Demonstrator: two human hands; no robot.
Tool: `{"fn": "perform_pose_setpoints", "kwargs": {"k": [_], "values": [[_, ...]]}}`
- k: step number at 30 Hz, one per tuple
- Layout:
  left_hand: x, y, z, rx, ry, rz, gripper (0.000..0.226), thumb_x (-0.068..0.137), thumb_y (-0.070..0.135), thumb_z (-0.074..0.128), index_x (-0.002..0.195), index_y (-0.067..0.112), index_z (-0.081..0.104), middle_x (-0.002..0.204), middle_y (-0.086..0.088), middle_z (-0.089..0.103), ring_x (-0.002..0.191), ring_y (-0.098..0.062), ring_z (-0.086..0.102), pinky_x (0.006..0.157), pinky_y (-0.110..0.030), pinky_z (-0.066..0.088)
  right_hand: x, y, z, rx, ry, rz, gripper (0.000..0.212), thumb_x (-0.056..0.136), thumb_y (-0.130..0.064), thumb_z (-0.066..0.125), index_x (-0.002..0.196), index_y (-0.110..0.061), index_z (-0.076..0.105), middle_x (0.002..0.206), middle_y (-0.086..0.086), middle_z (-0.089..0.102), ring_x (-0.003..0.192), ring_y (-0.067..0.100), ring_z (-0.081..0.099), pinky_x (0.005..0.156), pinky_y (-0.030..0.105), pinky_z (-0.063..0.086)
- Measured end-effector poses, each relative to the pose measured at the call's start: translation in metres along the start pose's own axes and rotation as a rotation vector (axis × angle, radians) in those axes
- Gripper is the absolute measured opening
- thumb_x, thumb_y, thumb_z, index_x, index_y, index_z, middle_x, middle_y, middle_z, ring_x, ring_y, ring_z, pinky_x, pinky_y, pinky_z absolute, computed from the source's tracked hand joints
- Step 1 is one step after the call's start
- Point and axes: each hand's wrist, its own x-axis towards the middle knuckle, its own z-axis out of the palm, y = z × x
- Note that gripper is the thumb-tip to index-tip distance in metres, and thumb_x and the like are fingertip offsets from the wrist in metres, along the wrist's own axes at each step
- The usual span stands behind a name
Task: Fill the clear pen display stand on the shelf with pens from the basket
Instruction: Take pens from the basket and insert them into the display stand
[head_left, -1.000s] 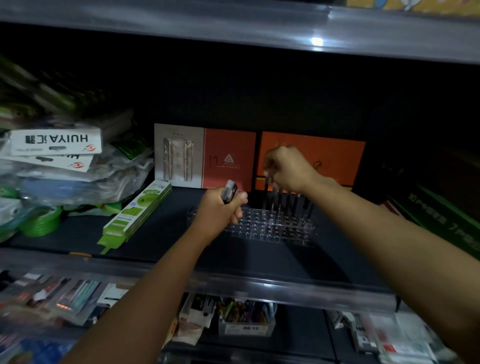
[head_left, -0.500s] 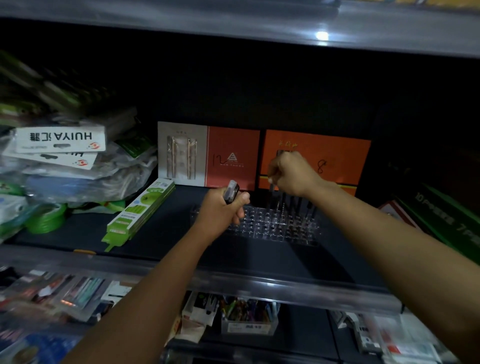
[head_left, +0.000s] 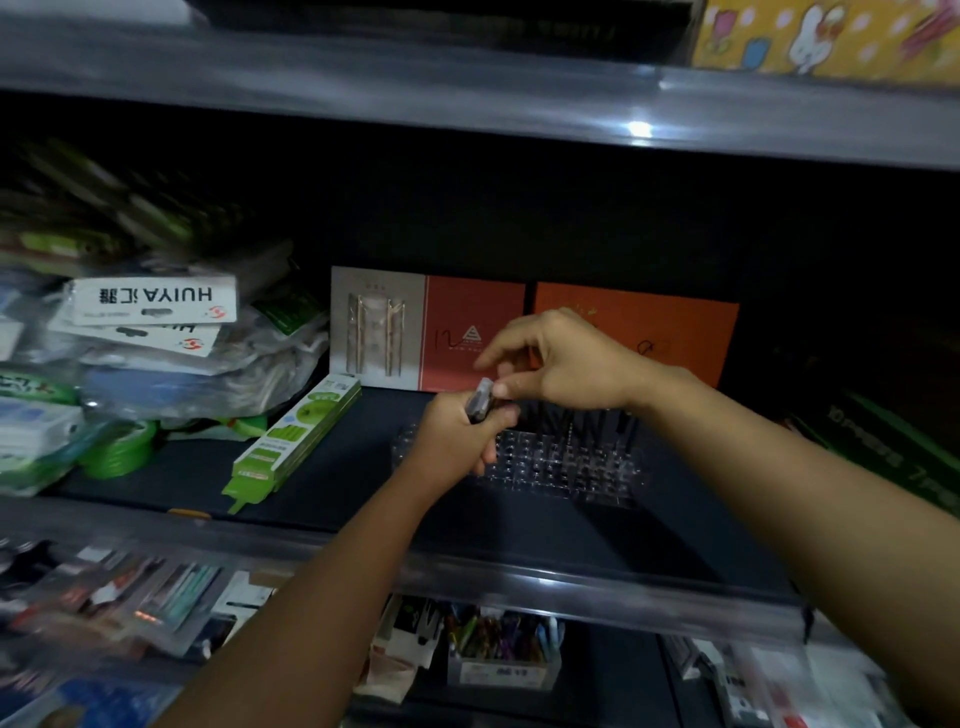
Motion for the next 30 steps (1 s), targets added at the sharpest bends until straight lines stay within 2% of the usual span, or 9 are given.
{"fn": "perform_pose_setpoints", "kwargs": {"k": [1, 6, 11, 15, 18, 20, 24, 26, 30], "values": [[-0.001, 0.003, 0.001, 0.001, 0.004, -0.006, 0.021, 0.087, 0.016, 0.065, 0.074, -0.001, 0.062, 0.041, -0.003, 0.049, 0.032, -0.011, 0.042, 0.037, -0.018, 0.036, 0.0, -0.004, 0.0, -0.012, -0.015, -0.018, 0.025, 0.082, -0.024, 0.075, 0.106, -0.021, 0.071, 0.09, -0.006, 0.065, 0.078, 0.015, 0.067, 0.069, 0.03, 0.056], [-0.003, 0.01, 0.001, 0.016, 0.009, 0.017, 0.029, 0.085, 0.016, 0.068, 0.062, 0.004, 0.055, 0.04, 0.003, 0.043, 0.034, -0.004, 0.037, 0.039, -0.017, 0.032, 0.002, -0.018, -0.002, -0.07, -0.022, -0.097, 0.009, 0.082, -0.02, 0.075, 0.088, -0.013, 0.074, 0.081, -0.01, 0.062, 0.071, -0.003, 0.057, 0.065, 0.01, 0.042], [-0.001, 0.013, -0.008, 0.004, -0.029, 0.034, 0.027, 0.084, 0.019, 0.069, 0.063, 0.014, 0.054, 0.055, 0.003, 0.046, 0.054, -0.01, 0.041, 0.055, -0.025, 0.033, 0.004, -0.023, -0.005, -0.048, -0.012, -0.074, 0.005, 0.086, -0.018, 0.07, 0.082, -0.016, 0.069, 0.073, -0.008, 0.066, 0.065, 0.0, 0.058, 0.059, 0.013, 0.043], [-0.002, 0.008, -0.018, 0.03, -0.037, 0.032, 0.027, 0.087, 0.023, 0.066, 0.065, 0.018, 0.05, 0.06, 0.005, 0.043, 0.057, -0.008, 0.04, 0.058, -0.026, 0.033, 0.004, -0.03, -0.017, 0.037, 0.102, -0.054, 0.009, 0.086, -0.011, 0.067, 0.08, -0.005, 0.065, 0.072, -0.004, 0.066, 0.061, -0.004, 0.058, 0.056, 0.011, 0.041], [-0.003, -0.001, -0.029, 0.074, -0.045, 0.052, 0.02, 0.091, 0.024, 0.06, 0.08, 0.008, 0.06, 0.071, -0.001, 0.051, 0.069, -0.011, 0.049, 0.067, -0.025, 0.037, 0.007, -0.025, -0.029, 0.11, 0.197, -0.011, 0.009, 0.077, -0.007, 0.068, 0.073, -0.007, 0.06, 0.077, 0.008, 0.07, 0.071, 0.015, 0.067, 0.065, 0.034, 0.052], [-0.002, -0.004, -0.034, 0.113, -0.028, 0.062, 0.019, 0.093, 0.025, 0.056, 0.088, 0.008, 0.063, 0.075, -0.001, 0.055, 0.074, -0.011, 0.052, 0.07, -0.024, 0.038, 0.009, -0.02, -0.033, 0.153, 0.23, 0.034, 0.011, 0.073, -0.008, 0.068, 0.07, -0.01, 0.058, 0.074, 0.014, 0.068, 0.065, 0.021, 0.061, 0.062, 0.039, 0.05], [-0.001, -0.002, -0.036, 0.187, -0.017, 0.065, 0.009, 0.096, 0.023, 0.05, 0.093, 0.023, 0.058, 0.082, 0.009, 0.056, 0.077, -0.002, 0.051, 0.067, -0.018, 0.037, 0.009, -0.011, -0.038, 0.22, 0.279, 0.126, 0.011, 0.077, -0.003, 0.066, 0.07, -0.008, 0.059, 0.064, 0.002, 0.058, 0.054, 0.003, 0.049, 0.053, 0.02, 0.039], [-0.001, -0.004, -0.037, 0.176, -0.025, 0.031, 0.01, 0.098, 0.023, 0.046, 0.101, 0.027, 0.055, 0.091, 0.005, 0.058, 0.083, -0.006, 0.052, 0.07, -0.02, 0.039, 0.007, -0.007, -0.041, 0.233, 0.319, 0.167, 0.019, 0.078, -0.002, 0.066, 0.067, -0.014, 0.058, 0.066, 0.004, 0.059, 0.056, 0.004, 0.05, 0.054, 0.02, 0.039], [0.0, -0.008, -0.04, 0.238, -0.005, -0.001, 0.015, 0.1, 0.022, 0.04, 0.101, 0.022, 0.055, 0.091, 0.006, 0.055, 0.082, -0.003, 0.049, 0.067, -0.019, 0.036, 0.005, 0.003, -0.047, 0.16, 0.318, 0.251, 0.007, 0.081, -0.005, 0.067, 0.077, -0.011, 0.066, 0.073, 0.003, 0.065, 0.065, 0.009, 0.056, 0.057, 0.018, 0.043]]}}
